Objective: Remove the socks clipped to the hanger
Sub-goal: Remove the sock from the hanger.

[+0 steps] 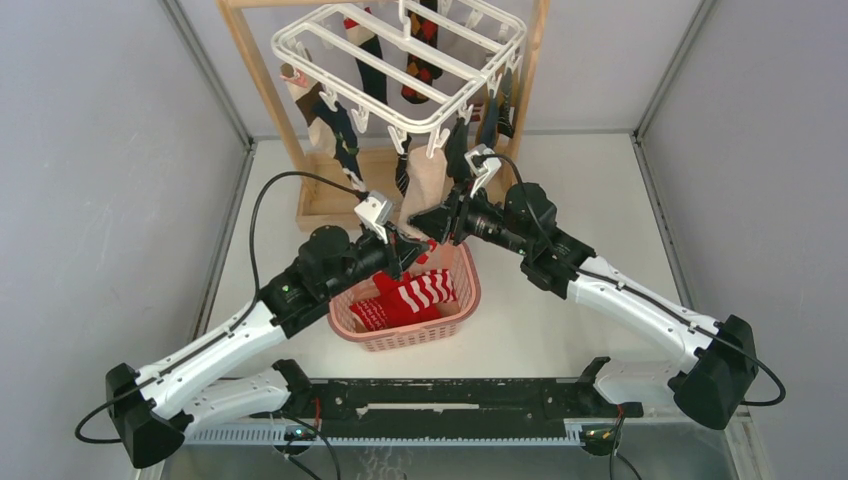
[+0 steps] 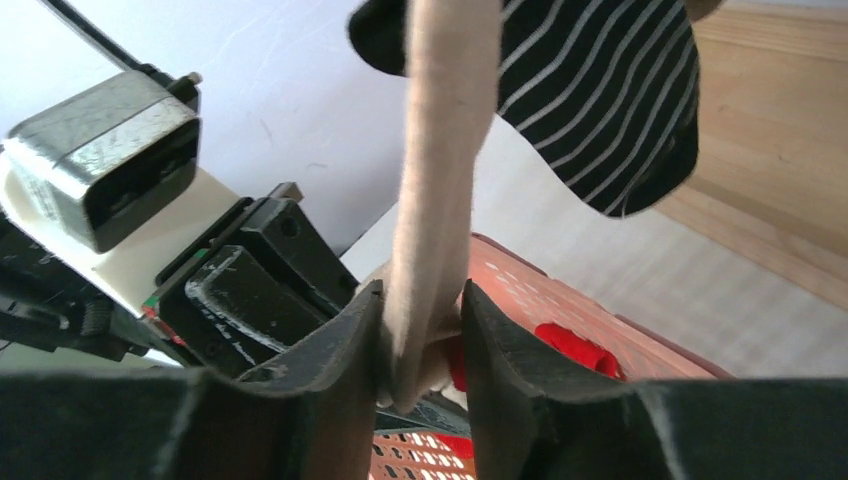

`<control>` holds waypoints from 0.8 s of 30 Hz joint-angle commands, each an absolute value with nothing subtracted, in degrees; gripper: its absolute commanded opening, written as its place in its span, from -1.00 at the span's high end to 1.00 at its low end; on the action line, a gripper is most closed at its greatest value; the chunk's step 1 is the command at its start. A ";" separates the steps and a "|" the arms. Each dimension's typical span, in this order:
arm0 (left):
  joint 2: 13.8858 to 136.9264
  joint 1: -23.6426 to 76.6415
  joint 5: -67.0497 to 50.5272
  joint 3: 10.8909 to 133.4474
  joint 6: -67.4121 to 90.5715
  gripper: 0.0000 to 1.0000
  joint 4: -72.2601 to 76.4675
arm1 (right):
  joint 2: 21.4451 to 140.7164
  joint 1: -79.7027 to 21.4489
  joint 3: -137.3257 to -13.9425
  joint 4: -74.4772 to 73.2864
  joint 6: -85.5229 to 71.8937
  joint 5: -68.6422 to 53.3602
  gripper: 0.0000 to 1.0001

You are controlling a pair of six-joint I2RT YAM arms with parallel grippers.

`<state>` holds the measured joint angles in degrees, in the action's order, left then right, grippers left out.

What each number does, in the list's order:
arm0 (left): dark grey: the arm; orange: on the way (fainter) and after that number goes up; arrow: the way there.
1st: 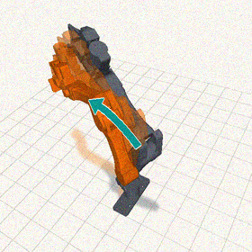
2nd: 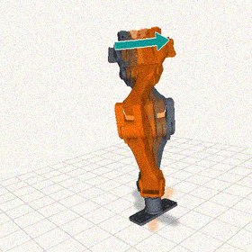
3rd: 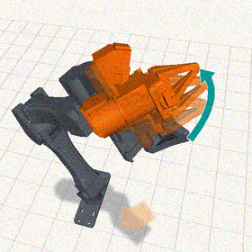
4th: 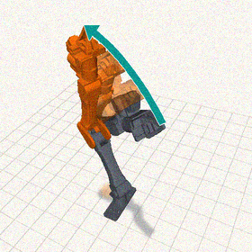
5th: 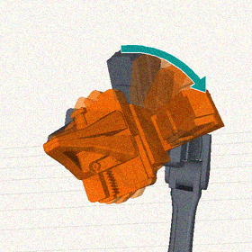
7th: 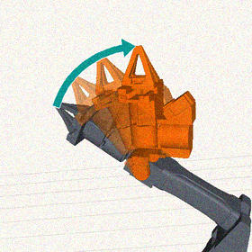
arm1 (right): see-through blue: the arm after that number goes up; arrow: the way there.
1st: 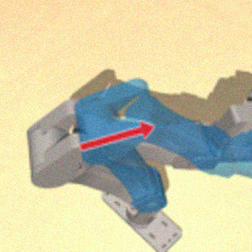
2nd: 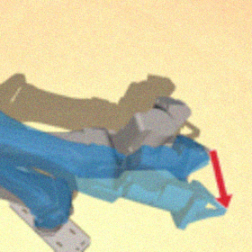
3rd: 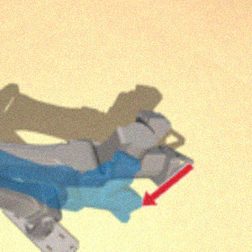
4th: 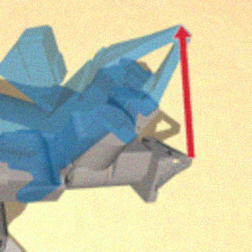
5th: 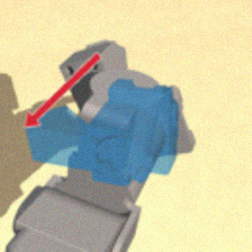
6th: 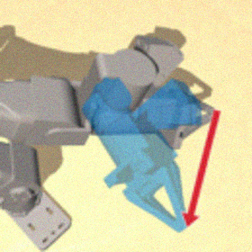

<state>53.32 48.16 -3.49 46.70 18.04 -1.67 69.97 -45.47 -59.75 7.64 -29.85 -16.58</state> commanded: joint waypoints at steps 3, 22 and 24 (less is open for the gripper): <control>51.79 48.38 -1.57 48.09 18.26 1.00 -3.88 | 67.74 -45.37 -62.31 3.00 -27.76 -11.31 -0.09; 53.30 48.35 -0.52 51.92 17.67 1.00 -6.93 | 60.33 -47.30 -62.37 4.87 -21.61 2.70 -0.86; 53.56 48.35 -0.51 51.94 17.67 1.00 -6.94 | 60.20 -47.29 -62.94 6.22 -21.22 4.83 -0.76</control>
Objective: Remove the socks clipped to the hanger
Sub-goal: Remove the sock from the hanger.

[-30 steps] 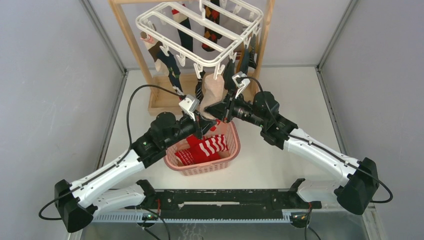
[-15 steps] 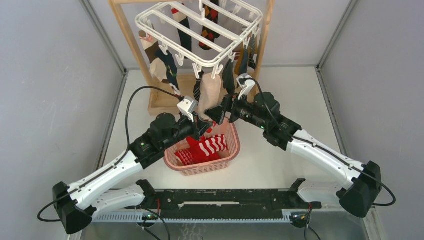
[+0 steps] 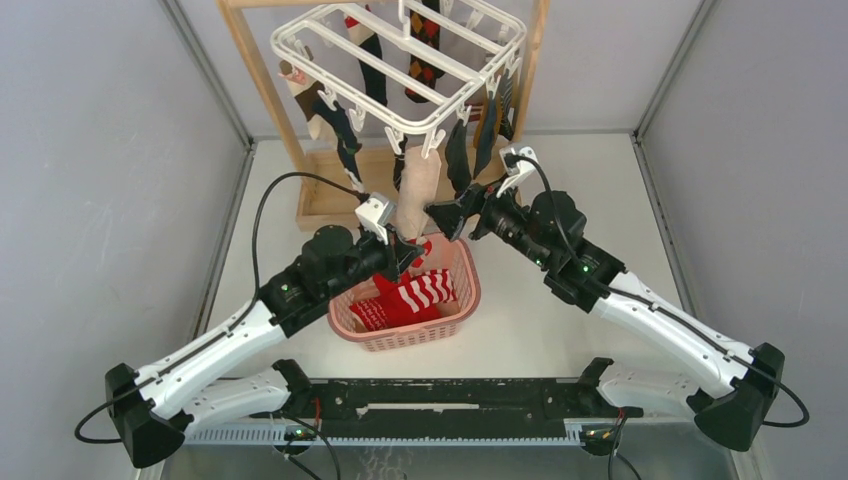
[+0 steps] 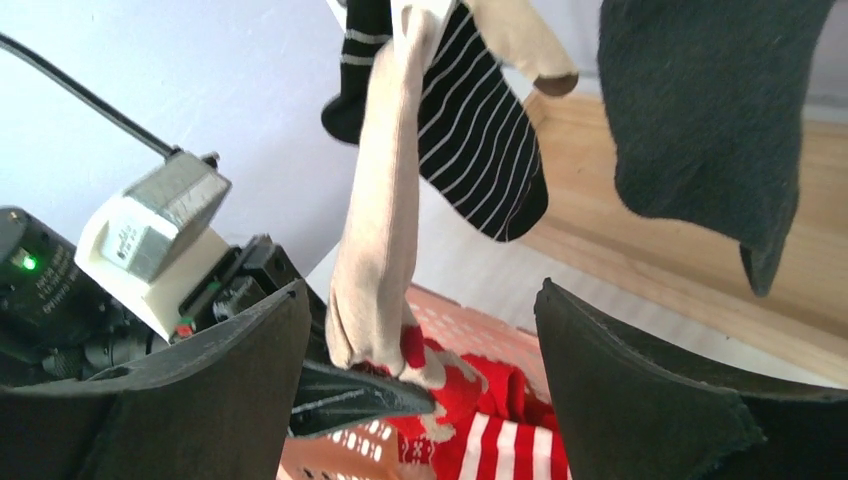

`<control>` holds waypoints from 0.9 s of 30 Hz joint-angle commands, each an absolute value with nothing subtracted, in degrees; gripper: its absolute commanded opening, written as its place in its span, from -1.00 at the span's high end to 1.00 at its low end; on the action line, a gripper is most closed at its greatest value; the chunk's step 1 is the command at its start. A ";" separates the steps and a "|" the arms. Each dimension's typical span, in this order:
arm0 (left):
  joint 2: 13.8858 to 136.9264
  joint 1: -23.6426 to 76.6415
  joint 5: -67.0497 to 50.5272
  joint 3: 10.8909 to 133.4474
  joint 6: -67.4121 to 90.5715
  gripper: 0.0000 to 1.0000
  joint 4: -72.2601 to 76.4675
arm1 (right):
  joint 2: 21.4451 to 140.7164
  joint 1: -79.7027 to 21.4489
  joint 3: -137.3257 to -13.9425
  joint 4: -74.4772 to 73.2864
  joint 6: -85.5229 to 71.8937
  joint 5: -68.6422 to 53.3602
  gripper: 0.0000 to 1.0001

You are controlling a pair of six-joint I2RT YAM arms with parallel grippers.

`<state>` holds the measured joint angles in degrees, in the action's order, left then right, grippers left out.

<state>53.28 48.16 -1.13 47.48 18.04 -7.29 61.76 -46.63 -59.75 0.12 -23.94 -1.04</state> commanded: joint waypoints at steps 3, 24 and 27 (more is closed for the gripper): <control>53.79 48.35 -0.53 51.93 17.73 1.00 -6.86 | 61.28 -47.31 -64.96 6.62 -20.12 7.45 -0.61; 53.79 48.34 -0.97 51.81 18.02 1.00 -6.50 | 71.37 -46.61 -74.79 10.10 -15.34 10.87 -0.27; 53.66 48.35 -1.04 51.68 18.10 1.00 -6.46 | 71.78 -46.60 -74.79 10.75 -15.13 11.98 -0.25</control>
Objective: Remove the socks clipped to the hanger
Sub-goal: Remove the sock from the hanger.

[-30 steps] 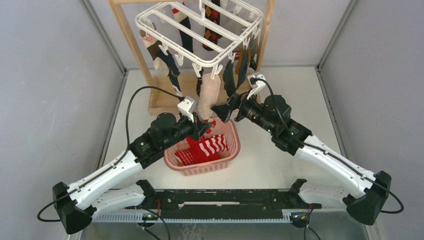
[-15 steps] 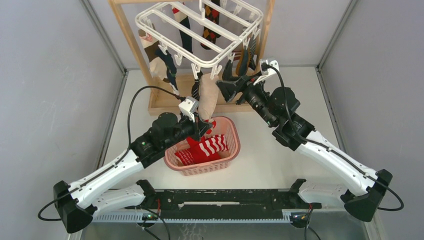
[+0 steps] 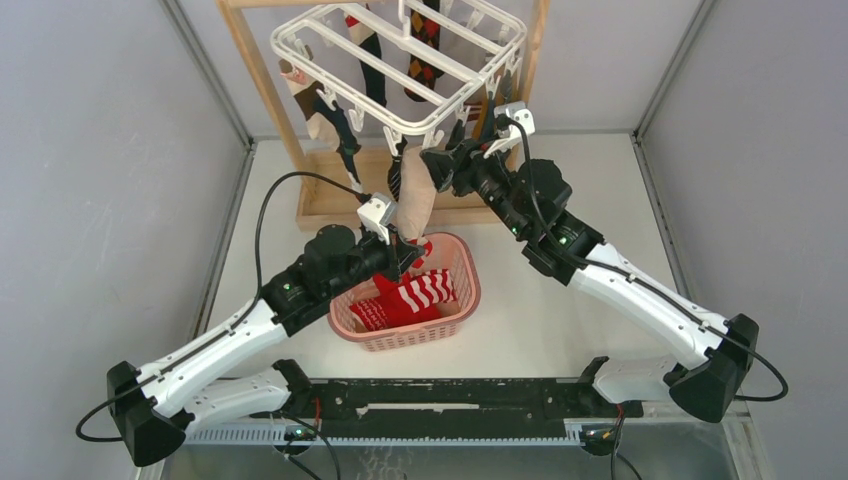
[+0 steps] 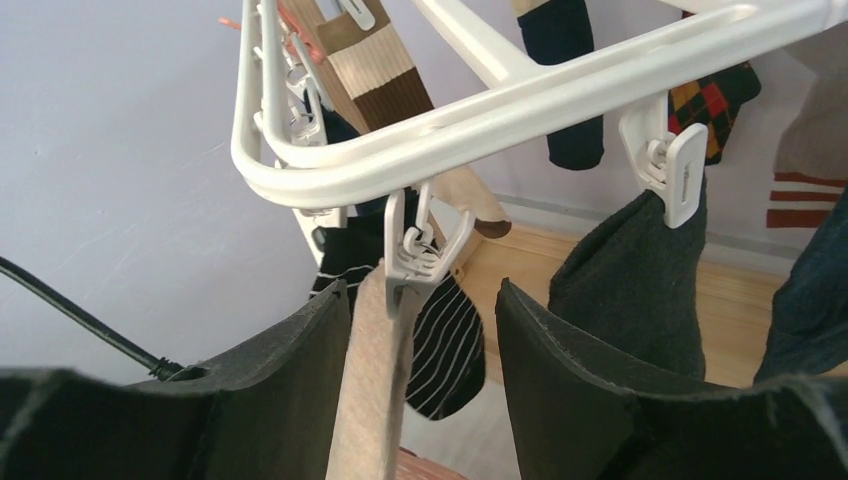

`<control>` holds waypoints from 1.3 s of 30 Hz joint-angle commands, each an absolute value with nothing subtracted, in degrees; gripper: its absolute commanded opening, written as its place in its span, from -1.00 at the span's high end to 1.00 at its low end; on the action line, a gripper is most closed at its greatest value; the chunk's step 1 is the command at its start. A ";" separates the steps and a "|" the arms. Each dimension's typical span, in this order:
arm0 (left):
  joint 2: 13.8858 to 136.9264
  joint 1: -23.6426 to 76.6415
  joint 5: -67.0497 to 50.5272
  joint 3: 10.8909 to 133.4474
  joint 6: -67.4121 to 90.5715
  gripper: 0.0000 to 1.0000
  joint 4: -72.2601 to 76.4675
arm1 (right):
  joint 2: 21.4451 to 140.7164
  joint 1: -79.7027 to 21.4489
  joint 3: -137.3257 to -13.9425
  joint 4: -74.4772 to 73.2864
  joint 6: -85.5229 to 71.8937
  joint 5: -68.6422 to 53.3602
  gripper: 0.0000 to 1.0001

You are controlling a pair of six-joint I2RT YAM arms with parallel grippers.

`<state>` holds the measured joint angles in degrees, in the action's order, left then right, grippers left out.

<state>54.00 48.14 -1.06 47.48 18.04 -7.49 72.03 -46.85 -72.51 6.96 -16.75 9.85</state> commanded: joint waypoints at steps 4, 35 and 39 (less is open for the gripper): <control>53.61 48.34 -1.09 51.51 18.19 1.00 -6.37 | 72.30 -46.58 -74.78 11.84 -14.73 13.12 -0.23; 53.59 48.36 -1.80 50.90 18.29 1.00 -5.88 | 75.28 -45.82 -75.70 18.12 -16.94 16.08 -0.06; 53.55 48.41 -1.83 50.98 18.27 1.00 -6.04 | 75.58 -45.71 -75.73 18.54 -17.21 15.54 0.15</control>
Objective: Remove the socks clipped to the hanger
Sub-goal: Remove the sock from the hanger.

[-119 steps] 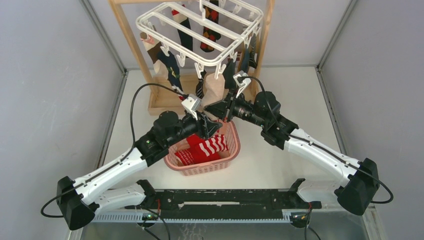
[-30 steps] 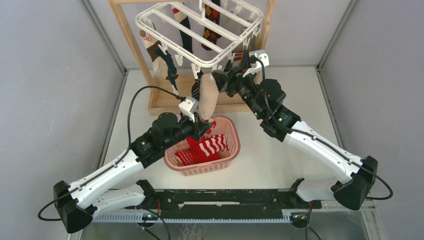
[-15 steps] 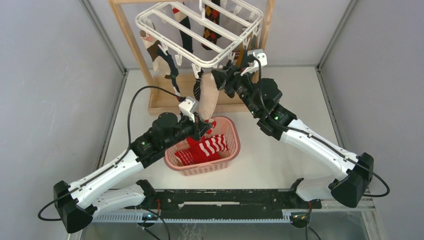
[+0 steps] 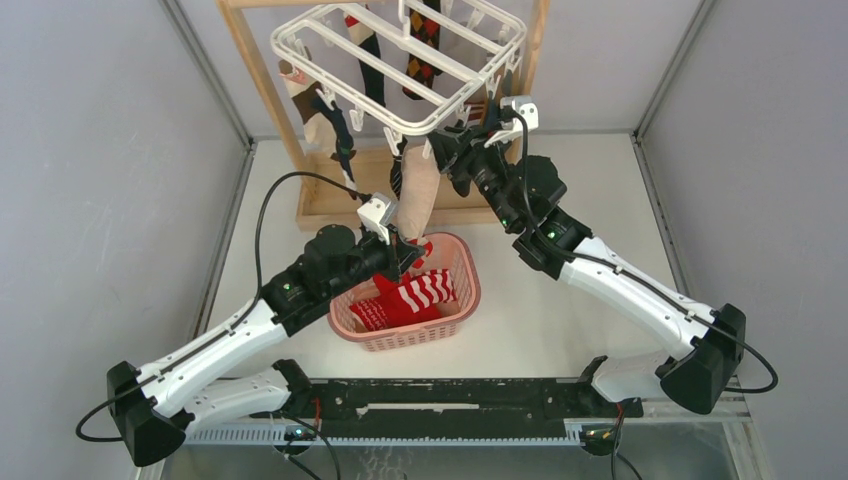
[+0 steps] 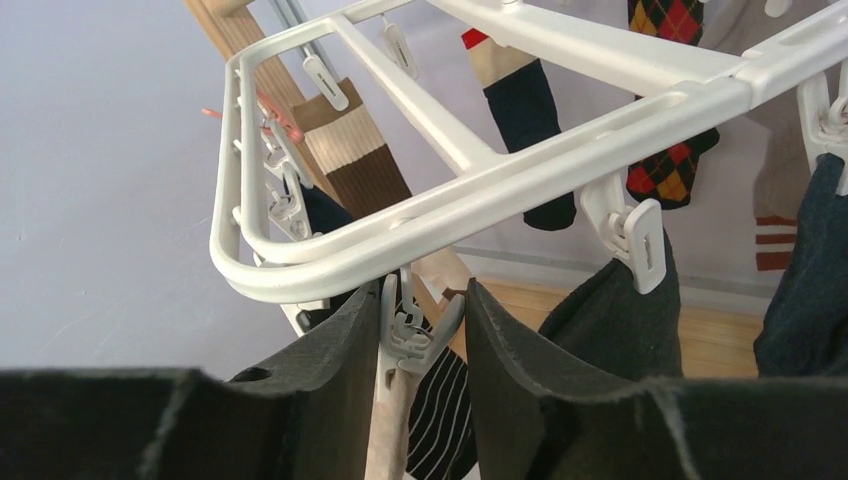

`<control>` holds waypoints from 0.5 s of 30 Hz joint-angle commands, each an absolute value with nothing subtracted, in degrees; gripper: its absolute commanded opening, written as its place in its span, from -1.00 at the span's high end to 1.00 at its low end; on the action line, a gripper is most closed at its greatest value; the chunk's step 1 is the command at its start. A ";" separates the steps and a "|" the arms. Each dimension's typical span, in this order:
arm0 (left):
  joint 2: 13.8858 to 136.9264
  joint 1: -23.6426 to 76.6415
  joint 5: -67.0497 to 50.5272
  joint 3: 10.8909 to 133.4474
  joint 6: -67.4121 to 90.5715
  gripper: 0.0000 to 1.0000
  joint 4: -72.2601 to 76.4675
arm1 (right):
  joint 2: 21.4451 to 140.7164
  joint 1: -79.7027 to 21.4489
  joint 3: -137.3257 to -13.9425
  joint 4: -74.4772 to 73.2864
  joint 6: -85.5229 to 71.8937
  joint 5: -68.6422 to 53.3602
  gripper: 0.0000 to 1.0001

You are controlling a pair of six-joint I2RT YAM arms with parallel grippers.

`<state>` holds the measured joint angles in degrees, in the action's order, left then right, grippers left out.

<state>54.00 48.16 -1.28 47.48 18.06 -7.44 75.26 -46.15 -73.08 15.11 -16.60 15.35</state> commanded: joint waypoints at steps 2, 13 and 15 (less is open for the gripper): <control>53.55 48.35 -1.89 51.06 18.23 1.00 -6.15 | 75.67 -45.65 -75.92 18.39 -17.31 15.32 0.22; 52.64 48.35 -1.72 50.89 18.63 1.00 -7.50 | 75.72 -45.43 -76.02 17.67 -17.42 14.68 0.58; 51.69 48.38 -1.88 50.77 19.15 1.00 -9.20 | 75.83 -45.44 -75.97 17.69 -17.45 14.52 0.59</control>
